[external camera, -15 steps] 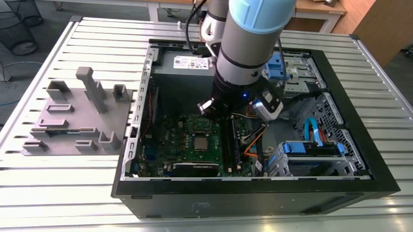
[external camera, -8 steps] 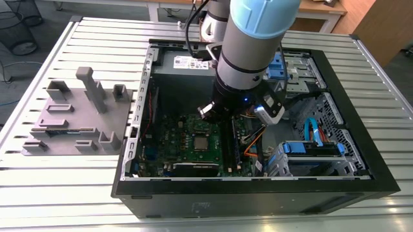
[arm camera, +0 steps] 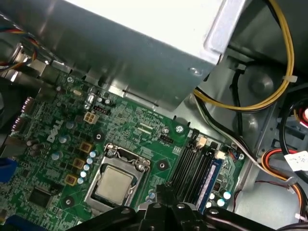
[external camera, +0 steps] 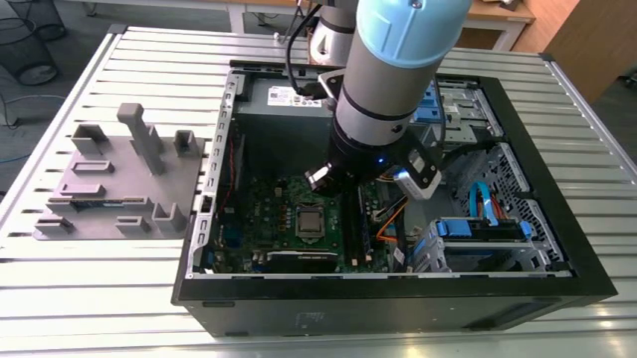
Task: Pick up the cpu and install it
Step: 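Close the cpu cover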
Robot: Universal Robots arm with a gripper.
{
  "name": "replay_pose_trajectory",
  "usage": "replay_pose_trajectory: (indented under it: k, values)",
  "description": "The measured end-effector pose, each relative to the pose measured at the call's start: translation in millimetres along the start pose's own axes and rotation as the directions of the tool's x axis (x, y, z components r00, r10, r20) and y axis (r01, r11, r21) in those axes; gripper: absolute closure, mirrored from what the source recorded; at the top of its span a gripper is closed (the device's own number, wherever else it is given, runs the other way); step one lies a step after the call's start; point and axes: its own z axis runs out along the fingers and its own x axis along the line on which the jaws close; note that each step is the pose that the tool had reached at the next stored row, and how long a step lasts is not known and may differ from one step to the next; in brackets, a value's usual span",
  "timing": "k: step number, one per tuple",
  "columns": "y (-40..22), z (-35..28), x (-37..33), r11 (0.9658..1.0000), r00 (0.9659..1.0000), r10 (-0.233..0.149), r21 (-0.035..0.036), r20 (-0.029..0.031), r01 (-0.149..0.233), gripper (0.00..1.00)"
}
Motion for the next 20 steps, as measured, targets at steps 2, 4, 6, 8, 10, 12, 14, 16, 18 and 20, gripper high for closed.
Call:
replay_pose_trajectory:
  k: [2, 4, 6, 8, 10, 12, 14, 16, 18, 20]
  values:
    - [0.0, 0.0, 0.0, 1.0, 1.0, 0.0, 0.0, 0.0, 0.0, 0.89]
    - [-0.1, 0.0, 0.0, 1.0, 1.0, 0.0, 0.0, 0.0, 0.0, 0.89]
    - [-0.1, 0.0, 0.0, 1.0, 1.0, 0.0, 0.0, 0.0, 0.0, 0.89]
    - [-0.1, 0.0, 0.0, 1.0, 1.0, 0.0, 0.0, 0.0, 0.0, 0.89]
    - [-0.6, 0.0, 0.2, 1.0, 1.0, 0.0, 0.0, 0.0001, 0.0, 0.89]
    - [-2.2, -0.2, 0.8, 1.0, 1.0, 0.0, 0.0, 0.0, 0.0, 0.89]
    - [-4.1, -0.4, 2.0, 1.0, 1.0, 0.0, 0.0, 0.0, 0.0, 0.89]
    - [-6.5, -0.7, 3.5, 1.0, 1.0, -0.001, 0.0, -0.0001, 0.001, 0.89]
    - [-9.1, -0.9, 5.6, 1.0, 1.0, -0.002, -0.0001, 0.0, 0.002, 0.89]
    - [-11.5, -1.2, 8.2, 1.0, 1.0, -0.004, 0.0, 0.0, 0.004, 0.89]
